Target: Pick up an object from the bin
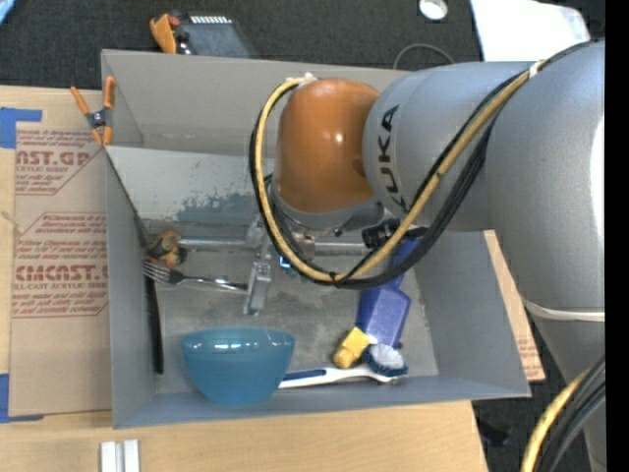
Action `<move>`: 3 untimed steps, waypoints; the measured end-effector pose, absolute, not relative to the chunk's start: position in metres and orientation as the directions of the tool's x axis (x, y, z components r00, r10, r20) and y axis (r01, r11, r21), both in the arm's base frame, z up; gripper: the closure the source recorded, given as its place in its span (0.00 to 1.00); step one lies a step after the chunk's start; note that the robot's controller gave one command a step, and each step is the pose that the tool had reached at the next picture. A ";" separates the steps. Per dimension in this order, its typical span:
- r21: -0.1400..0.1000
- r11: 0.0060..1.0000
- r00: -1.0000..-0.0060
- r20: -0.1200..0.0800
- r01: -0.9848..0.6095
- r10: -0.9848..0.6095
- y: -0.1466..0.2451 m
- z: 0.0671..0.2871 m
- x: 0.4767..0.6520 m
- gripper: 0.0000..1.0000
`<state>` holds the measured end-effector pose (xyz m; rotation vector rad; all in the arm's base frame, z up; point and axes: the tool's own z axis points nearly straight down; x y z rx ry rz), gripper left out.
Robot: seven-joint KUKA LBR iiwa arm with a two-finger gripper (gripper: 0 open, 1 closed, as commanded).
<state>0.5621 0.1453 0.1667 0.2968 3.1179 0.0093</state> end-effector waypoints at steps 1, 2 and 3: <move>0.011 0.969 -0.969 -0.011 0.248 0.248 0.116 0.077 0.562 0.00; 0.020 0.917 -0.917 -0.016 0.399 0.400 0.177 0.071 0.572 1.00; 0.020 0.917 -0.917 -0.016 0.399 0.400 0.177 0.071 0.572 1.00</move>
Offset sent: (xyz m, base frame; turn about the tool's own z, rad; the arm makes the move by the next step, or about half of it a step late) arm 0.0095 0.0298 -0.0967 0.2233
